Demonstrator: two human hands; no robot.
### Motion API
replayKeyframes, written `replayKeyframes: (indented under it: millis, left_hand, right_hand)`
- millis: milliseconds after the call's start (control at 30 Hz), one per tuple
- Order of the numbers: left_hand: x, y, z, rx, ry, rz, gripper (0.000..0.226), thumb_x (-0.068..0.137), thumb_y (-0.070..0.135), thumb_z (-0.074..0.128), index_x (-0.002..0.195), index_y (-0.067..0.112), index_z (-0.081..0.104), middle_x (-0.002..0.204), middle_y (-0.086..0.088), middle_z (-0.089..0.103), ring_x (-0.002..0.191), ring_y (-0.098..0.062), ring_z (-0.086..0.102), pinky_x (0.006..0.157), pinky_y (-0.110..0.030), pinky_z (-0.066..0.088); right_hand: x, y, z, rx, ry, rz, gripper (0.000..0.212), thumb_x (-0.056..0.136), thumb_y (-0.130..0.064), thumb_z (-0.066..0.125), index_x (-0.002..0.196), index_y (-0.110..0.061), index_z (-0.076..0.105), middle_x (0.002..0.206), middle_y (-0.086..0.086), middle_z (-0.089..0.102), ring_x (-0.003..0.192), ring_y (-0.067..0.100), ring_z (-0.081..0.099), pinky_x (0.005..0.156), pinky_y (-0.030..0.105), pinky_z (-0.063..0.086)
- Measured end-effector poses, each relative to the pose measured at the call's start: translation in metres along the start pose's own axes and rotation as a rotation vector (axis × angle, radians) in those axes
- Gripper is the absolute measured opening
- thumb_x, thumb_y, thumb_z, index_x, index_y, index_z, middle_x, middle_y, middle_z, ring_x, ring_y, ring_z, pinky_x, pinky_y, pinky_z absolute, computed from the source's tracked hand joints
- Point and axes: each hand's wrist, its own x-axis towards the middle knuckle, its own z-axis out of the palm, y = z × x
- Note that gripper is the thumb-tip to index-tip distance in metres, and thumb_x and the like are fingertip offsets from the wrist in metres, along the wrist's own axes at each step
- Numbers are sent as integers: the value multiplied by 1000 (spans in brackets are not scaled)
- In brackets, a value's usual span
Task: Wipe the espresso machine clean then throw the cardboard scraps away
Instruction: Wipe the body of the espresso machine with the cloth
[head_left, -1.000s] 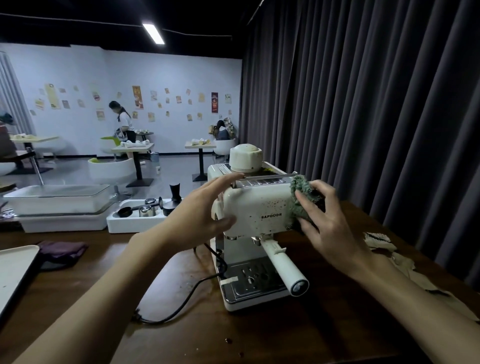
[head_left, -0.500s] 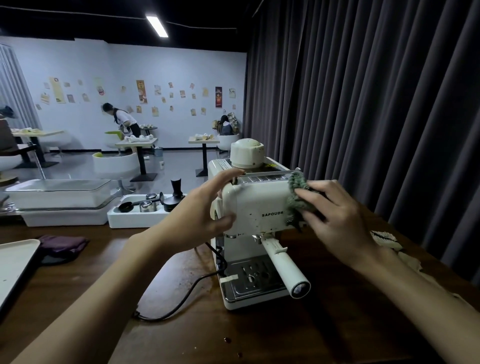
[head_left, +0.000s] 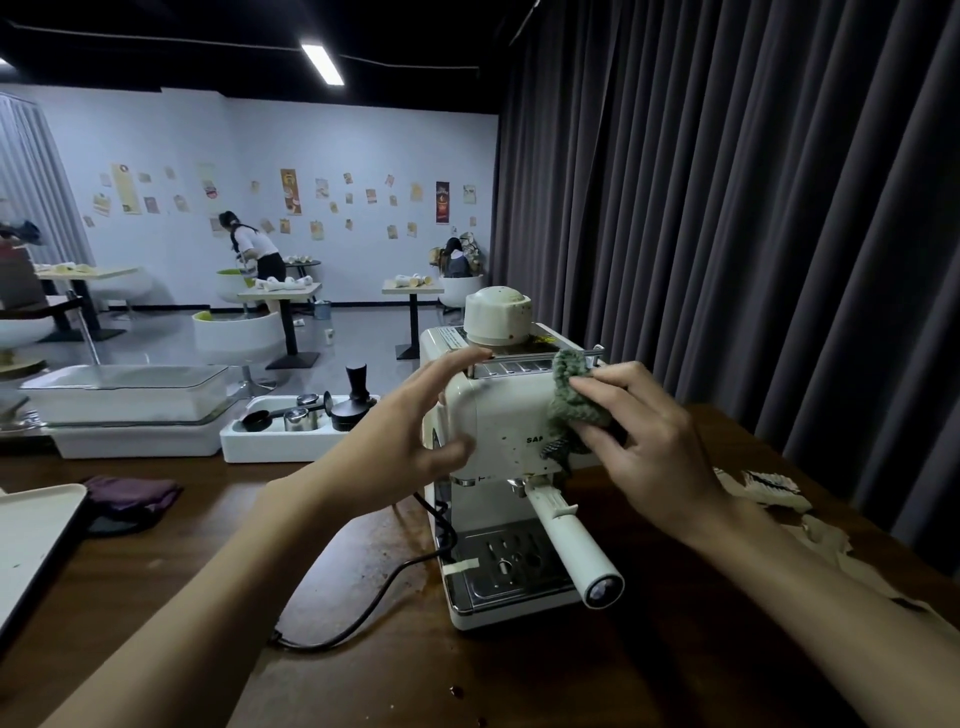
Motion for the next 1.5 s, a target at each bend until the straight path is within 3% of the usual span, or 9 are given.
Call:
replayKeyframes:
  millis: [100,267,500,667,800,1033,1267,1400,1500]
  left_hand:
    - [0,0,1,-13,9,-16,77,90,13,69,147,48,31,148,26,36,131,12,37,102,-3,28]
    - [-1,1,-2,-14,-9,-10,76,90,15,70,148,46,32,143,37,34,129,21,34,108,-6,24]
    - [1,-1,-8,-66,-43,-3,74,91,14,70,147,48,35,150,27,37,140,12,31,117,-24,25]
    - [2,-2,-11,-168,-51,-48,71,94,-2,55,146,45,41,150,27,40,140,8,34,113,-15,28]
    - [2,-2,-10,-182,-50,-31,59,96,19,56,144,50,42,150,28,40,140,8,34,112,-12,29]
    - [3,2,-12,-189,-35,-53,59,100,2,50,143,42,45,146,21,48,136,7,42,108,-10,35]
    - [2,0,-10,-169,-49,-43,54,95,39,56,145,46,41,148,29,41,139,8,36,111,-14,32]
    - [2,1,-8,-186,-39,-53,54,90,44,58,141,51,44,142,38,41,135,8,40,113,-25,37]
    - [1,2,-7,-194,-26,-61,52,90,45,58,138,54,45,141,39,43,136,4,42,115,-35,39]
  right_hand:
    - [1,-7,5,13,10,39,37,84,-11,70,116,6,64,116,17,54,109,21,54,101,21,44]
    - [4,-15,11,55,25,51,41,88,-21,64,116,9,63,115,18,53,106,17,51,101,13,40]
    - [11,-22,13,65,15,-22,29,85,-4,69,112,4,67,112,13,62,108,24,60,97,35,49]
    - [19,-34,23,44,-103,-196,26,86,-2,69,112,1,68,108,14,63,100,27,61,90,36,51]
    - [11,-20,15,44,-56,-126,26,82,-2,72,108,2,69,106,13,63,99,26,61,86,40,52]
    - [23,-44,32,126,-85,-147,25,82,0,74,106,4,69,104,15,61,97,26,61,89,33,51]
    - [15,-24,18,95,-46,-66,25,81,-8,75,104,2,70,103,11,61,96,23,61,87,34,52]
    - [3,-3,4,47,47,43,27,78,-5,79,102,3,71,101,11,59,97,16,59,92,17,45]
    - [2,-7,10,44,68,75,27,77,-6,80,101,2,71,98,10,58,93,19,59,89,20,47]
